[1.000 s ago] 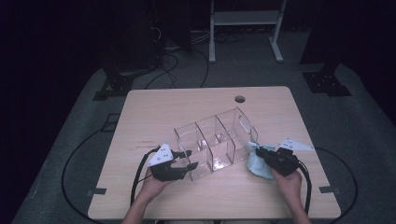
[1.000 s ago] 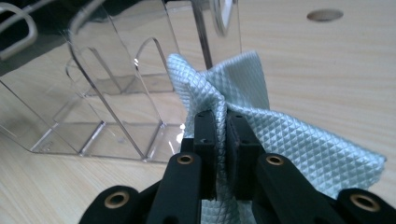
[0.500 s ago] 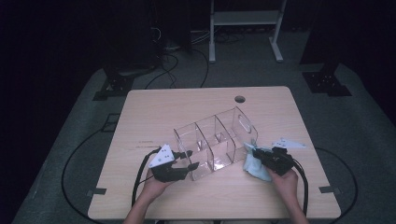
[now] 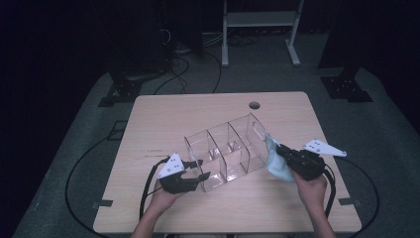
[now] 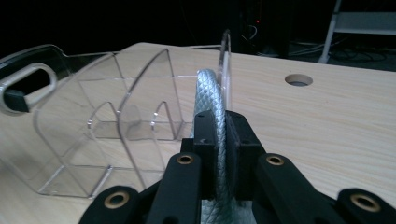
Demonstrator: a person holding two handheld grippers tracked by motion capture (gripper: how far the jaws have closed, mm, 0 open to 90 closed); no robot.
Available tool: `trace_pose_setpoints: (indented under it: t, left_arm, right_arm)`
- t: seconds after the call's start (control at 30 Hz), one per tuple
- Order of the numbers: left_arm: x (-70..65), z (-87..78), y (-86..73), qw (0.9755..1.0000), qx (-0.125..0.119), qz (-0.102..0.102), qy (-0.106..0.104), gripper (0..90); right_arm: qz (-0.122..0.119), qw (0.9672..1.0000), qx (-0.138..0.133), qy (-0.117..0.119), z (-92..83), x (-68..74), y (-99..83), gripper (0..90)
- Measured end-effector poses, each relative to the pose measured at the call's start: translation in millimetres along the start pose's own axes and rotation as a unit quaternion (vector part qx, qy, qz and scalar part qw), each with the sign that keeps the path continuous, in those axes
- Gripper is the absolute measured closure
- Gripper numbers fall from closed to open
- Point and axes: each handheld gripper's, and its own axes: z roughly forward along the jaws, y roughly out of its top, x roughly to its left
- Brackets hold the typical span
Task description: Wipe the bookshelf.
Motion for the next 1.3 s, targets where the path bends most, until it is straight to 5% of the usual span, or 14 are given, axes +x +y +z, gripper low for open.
trace_pose_setpoints:
  t: [0.3,0.57,0.67,0.8,0.97,1.1,1.17,1.3]
  left_arm:
    - [-0.3,0.0,-0.5,1.0,-0.001,-0.001,0.0,47.5]
    - [-1.2,0.4,-0.8,1.0,0.0,0.0,0.001,47.5]
    - [-1.3,0.5,-1.0,1.0,-0.001,0.001,0.001,47.5]
    - [-1.5,0.7,-1.3,1.0,-0.001,0.002,0.001,47.5]
    - [-1.8,0.7,-1.0,1.0,-0.001,0.0,0.0,47.5]
    - [-1.9,0.9,-0.9,1.0,-0.002,0.0,0.0,47.5]
    - [-2.2,1.2,-1.3,1.0,-0.001,0.002,-0.001,47.5]
    - [-2.3,1.2,-1.5,1.0,-0.001,0.002,-0.002,47.4]
  right_arm:
    - [0.012,0.999,0.04,-0.015,22.7,-8.6,-24.5,83.5]
    - [0.029,0.9934,0.11,-0.014,48.1,-16.4,-53.1,83.4]
    - [0.031,0.9934,0.11,-0.013,47.1,-16.3,-51.3,83.4]
    - [0.036,0.9966,0.073,-0.014,34.1,-14.4,-41.9,83.4]
    - [0.029,0.9967,0.075,-0.015,35.0,-13.2,-38.4,83.4]
    - [0.04,0.9926,0.114,-0.013,49.9,-15.7,-46.3,83.4]
    - [0.045,0.9878,0.149,-0.012,59.6,-15.7,-53.1,83.3]
    - [0.045,0.9876,0.15,-0.009,61.3,-15.9,-54.7,83.2]
